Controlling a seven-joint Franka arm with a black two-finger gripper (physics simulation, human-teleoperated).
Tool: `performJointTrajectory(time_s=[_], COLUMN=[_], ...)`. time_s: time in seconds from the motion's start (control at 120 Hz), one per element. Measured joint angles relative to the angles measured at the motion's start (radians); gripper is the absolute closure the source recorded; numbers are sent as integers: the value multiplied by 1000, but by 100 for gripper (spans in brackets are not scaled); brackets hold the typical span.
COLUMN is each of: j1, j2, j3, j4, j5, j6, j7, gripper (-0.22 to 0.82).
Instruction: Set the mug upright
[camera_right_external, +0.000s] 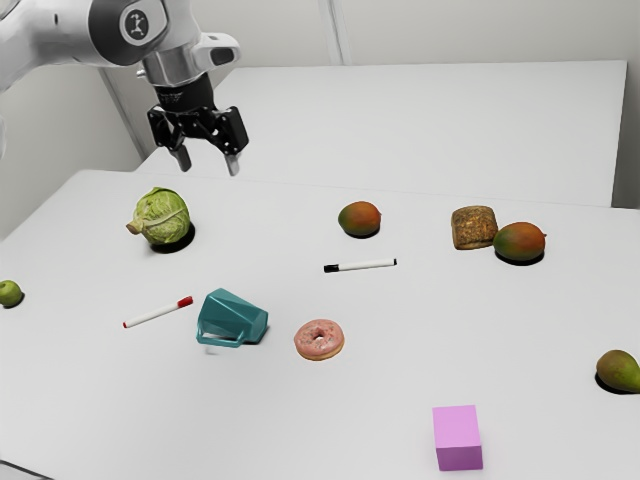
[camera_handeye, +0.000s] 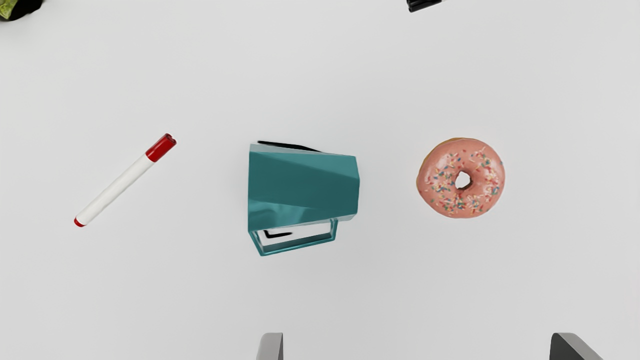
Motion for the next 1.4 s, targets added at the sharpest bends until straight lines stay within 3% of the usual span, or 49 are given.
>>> performJointTrajectory(time_s=[0.308, 0.633, 1.0, 1.4], j1=[1, 130, 216, 266], j2=[-57, -113, -111, -77], j3=[1, 48, 151, 172], j4=[-48, -164, -426, -632], j5=[-1, -88, -312, -583], j6=[1, 15, 230, 450], j7=[-2, 63, 274, 525], gripper=[3, 3, 3, 3])
